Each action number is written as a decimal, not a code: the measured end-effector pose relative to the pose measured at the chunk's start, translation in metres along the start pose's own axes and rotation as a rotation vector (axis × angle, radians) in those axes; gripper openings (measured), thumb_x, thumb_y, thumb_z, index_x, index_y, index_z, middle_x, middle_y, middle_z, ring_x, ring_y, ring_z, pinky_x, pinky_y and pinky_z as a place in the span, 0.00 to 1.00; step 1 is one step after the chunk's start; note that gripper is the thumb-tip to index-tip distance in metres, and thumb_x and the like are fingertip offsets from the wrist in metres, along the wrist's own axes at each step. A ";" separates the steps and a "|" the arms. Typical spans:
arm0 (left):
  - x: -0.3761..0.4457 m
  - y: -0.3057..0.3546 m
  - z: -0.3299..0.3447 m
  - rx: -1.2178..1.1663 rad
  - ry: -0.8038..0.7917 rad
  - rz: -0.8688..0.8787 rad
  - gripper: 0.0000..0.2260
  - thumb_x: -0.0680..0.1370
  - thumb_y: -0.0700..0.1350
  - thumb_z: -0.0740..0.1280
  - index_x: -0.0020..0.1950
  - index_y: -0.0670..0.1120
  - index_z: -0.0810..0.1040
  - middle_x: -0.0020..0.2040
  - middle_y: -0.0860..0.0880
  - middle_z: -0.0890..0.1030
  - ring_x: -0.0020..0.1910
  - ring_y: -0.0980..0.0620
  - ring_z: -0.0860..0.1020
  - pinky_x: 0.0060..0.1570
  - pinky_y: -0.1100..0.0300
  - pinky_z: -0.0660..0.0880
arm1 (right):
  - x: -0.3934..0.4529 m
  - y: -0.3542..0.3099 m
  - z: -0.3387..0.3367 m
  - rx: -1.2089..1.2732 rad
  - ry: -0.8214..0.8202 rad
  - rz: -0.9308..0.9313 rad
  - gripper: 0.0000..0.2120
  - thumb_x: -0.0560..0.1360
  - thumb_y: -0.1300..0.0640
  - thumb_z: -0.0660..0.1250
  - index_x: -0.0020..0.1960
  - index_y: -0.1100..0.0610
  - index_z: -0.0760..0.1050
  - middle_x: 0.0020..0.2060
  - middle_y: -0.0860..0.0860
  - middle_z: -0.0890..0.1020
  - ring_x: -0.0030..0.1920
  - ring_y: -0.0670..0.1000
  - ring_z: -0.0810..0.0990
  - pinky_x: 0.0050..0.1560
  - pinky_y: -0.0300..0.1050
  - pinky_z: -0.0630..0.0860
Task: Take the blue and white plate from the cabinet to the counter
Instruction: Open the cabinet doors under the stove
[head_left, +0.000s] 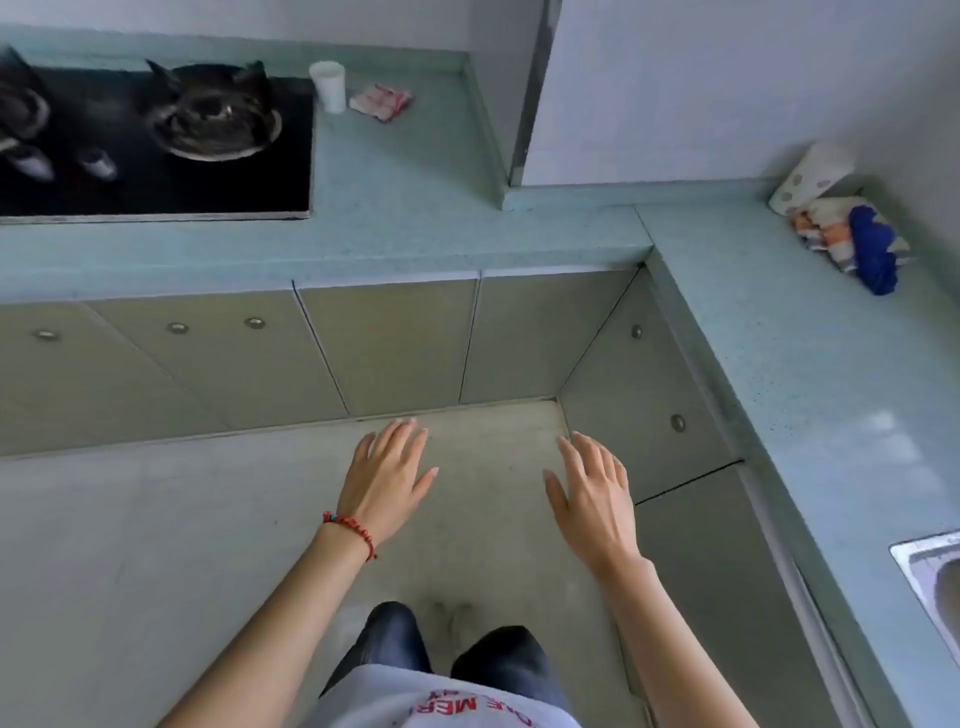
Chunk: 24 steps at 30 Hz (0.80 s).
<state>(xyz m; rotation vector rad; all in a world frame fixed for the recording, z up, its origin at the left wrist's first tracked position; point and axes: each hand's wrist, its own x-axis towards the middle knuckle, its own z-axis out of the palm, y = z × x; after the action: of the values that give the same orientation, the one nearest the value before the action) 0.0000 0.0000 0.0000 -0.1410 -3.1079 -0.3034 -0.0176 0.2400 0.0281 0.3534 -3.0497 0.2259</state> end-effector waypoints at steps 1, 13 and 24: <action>-0.004 -0.003 0.000 0.011 -0.005 -0.038 0.23 0.73 0.54 0.54 0.56 0.40 0.76 0.56 0.42 0.81 0.56 0.44 0.79 0.52 0.47 0.77 | 0.005 -0.001 0.001 0.025 -0.006 -0.037 0.21 0.73 0.49 0.55 0.57 0.61 0.75 0.54 0.60 0.81 0.54 0.61 0.80 0.54 0.54 0.76; -0.104 -0.018 -0.010 0.079 0.056 -0.497 0.19 0.73 0.53 0.61 0.57 0.42 0.77 0.56 0.43 0.82 0.55 0.45 0.80 0.50 0.48 0.78 | 0.029 -0.067 0.018 0.039 -0.111 -0.506 0.21 0.73 0.49 0.54 0.56 0.60 0.75 0.53 0.59 0.82 0.51 0.59 0.81 0.51 0.52 0.78; -0.202 -0.069 -0.026 0.023 0.031 -0.828 0.23 0.73 0.54 0.53 0.57 0.42 0.76 0.56 0.43 0.81 0.55 0.45 0.80 0.50 0.48 0.78 | 0.004 -0.191 0.041 0.090 -0.178 -0.847 0.20 0.76 0.49 0.51 0.56 0.60 0.74 0.52 0.59 0.81 0.52 0.59 0.81 0.51 0.50 0.78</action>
<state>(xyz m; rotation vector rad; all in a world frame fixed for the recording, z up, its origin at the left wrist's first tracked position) 0.1954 -0.0904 0.0077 1.1434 -2.9502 -0.2584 0.0212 0.0495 0.0144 1.6605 -2.7272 0.2788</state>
